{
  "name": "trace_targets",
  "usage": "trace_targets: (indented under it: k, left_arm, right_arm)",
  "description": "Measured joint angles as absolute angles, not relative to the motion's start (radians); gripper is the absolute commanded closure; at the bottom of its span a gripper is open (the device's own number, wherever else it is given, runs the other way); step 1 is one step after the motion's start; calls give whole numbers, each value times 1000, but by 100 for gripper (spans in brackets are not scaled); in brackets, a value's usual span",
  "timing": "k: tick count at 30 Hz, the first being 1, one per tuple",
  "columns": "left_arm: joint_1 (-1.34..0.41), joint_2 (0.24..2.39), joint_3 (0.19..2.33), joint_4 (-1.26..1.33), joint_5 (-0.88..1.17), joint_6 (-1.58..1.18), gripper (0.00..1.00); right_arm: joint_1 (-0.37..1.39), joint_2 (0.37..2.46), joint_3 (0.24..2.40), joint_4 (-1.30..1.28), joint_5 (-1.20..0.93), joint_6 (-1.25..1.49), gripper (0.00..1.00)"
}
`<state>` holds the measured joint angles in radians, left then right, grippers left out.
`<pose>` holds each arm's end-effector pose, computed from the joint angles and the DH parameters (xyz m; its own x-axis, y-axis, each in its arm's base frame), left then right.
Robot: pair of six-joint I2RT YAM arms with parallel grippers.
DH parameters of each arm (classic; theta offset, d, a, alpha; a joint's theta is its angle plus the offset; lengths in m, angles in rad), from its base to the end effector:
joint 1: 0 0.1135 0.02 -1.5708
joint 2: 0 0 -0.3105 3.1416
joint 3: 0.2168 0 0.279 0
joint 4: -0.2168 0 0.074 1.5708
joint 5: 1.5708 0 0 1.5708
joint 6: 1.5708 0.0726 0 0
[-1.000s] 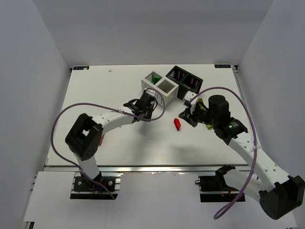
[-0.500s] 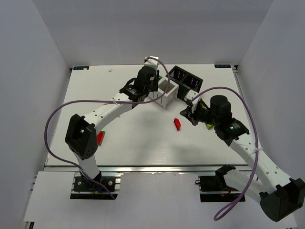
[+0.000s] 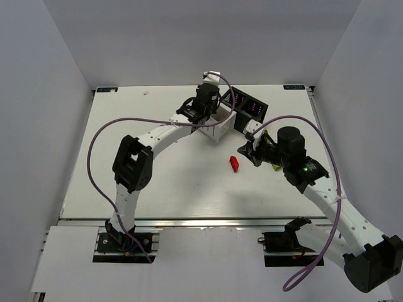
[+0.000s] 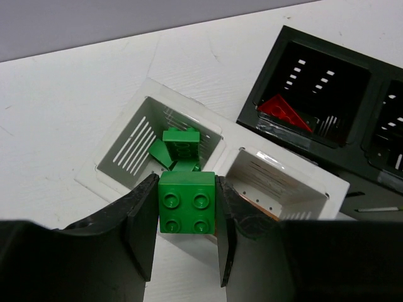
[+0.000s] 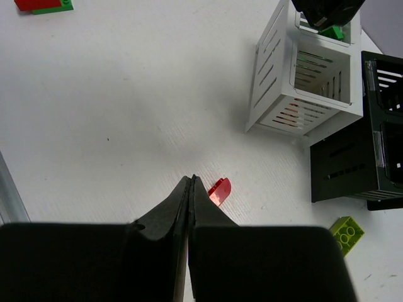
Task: Sort the legos into containers by color
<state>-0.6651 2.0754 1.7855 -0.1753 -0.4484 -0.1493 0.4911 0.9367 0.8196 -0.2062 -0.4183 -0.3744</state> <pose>0.4703 -0.3288 0.3024 -0.3864 0.1327 -0.9127 0.1960 0.9788 0.0594 0.2037 0.1424 0.3468 0.0211 -0.3677 -0.9297 -0.8196 0.5261 -0.2267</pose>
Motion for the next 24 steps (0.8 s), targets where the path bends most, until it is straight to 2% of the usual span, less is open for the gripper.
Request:
trace_targets:
  k: [6, 13, 16, 21, 24]
  left_arm:
    - [-645, 2111, 1823, -175, -457, -146, 84]
    - [-629, 2127, 1840, -165, -469, -146, 74]
    - [-625, 2142, 1852, -160, -476, -146, 67]
    - [-620, 2170, 1861, -157, -485, -143, 42]
    - [-617, 2174, 1861, -165, -489, -139, 32]
  right_arm:
    - [499, 937, 820, -206, -418, -375, 100]
    - [500, 937, 820, -206, -418, -376, 100]
    - [500, 937, 820, -206, -417, -376, 100]
    - [500, 937, 820, -206, -417, -376, 100]
    - [500, 937, 820, -206, -417, -377, 100]
